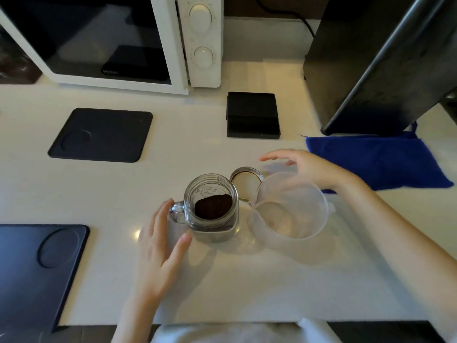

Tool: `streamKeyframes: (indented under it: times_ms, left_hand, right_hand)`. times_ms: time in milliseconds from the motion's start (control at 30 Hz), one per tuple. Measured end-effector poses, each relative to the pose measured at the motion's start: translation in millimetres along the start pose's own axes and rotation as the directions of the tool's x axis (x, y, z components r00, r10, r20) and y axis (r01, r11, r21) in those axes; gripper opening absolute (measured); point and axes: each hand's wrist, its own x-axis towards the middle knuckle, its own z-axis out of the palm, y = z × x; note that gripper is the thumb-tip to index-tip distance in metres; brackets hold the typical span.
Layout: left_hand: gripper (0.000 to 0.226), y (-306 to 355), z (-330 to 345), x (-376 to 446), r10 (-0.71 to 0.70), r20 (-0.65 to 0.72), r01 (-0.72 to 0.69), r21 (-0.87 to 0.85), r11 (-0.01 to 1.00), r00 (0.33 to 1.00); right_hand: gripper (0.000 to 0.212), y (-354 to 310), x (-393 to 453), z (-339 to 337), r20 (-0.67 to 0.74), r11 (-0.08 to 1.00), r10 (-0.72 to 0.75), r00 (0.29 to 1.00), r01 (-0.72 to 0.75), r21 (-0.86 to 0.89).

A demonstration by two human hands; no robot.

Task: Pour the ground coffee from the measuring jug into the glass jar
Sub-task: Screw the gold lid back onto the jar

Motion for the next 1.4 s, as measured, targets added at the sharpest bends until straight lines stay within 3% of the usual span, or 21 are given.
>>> streamKeyframes:
  times_ms: [100,233,333,467,600,733,867,1033,1167,1300,1400]
  left_hand:
    - [0.090,-3.5,-1.4,-7.3,0.035,0.082,-0.057,0.276,0.959,0.996]
    - [0.088,-0.6,6.0,-9.7,0.020,0.106,-0.068,0.467,0.882,0.994]
    - [0.088,-1.4,8.4,-6.9,0.012,0.098,-0.062,0.521,0.851,0.995]
    - [0.088,-2.2,8.1,-5.8,0.004,0.100,-0.056,0.524,0.850,0.995]
    - [0.088,-2.0,8.2,-5.5,0.007,0.095,-0.055,0.520,0.853,0.995]
    - [0.088,-1.0,7.7,-7.2,0.016,0.081,-0.055,0.496,0.866,0.997]
    - [0.098,3.3,1.8,-3.5,0.007,0.080,-0.035,0.353,0.935,0.997]
    - [0.122,27.5,-5.6,2.0,-0.043,0.041,0.044,-0.043,0.998,0.998]
    - [0.105,36.3,0.1,8.0,0.054,-0.018,-0.057,-0.225,0.973,0.998]
    - [0.082,42.1,0.8,17.3,0.135,-0.050,-0.143,-0.268,0.953,0.990]
    - [0.083,39.5,0.7,20.9,0.149,-0.028,-0.151,-0.300,0.942,0.988]
  right_hand:
    - [0.075,3.7,25.9,0.2,0.144,0.984,-0.054,0.988,0.077,-0.161]
    - [0.083,2.6,49.3,5.9,0.314,0.944,-0.078,0.946,0.172,-0.283]
    - [0.079,-1.7,56.1,10.0,0.333,0.934,-0.042,0.942,0.155,-0.321]
    - [0.069,-5.6,55.4,10.5,0.242,0.936,-0.086,0.967,0.161,-0.312]
    - [0.072,-16.6,39.8,0.4,-0.006,0.993,-0.114,0.993,0.114,-0.030]
    - [0.071,-41.6,19.7,-16.3,-0.124,0.973,-0.151,0.981,0.169,0.155]
    - [0.072,-73.8,-4.7,-21.6,-0.142,0.940,-0.239,0.961,0.266,0.215]
    - [0.077,-99.9,-25.1,-13.3,-0.056,0.935,-0.298,0.953,0.303,0.184]
    - [0.075,-115.1,-35.9,-9.5,-0.011,0.948,-0.286,0.958,0.284,0.141]
    - [0.082,-129.7,-36.6,1.3,-0.011,0.963,-0.261,0.965,0.261,0.064]
    - [0.078,-142.7,-32.9,11.7,-0.025,0.953,-0.298,0.954,0.296,-0.063]
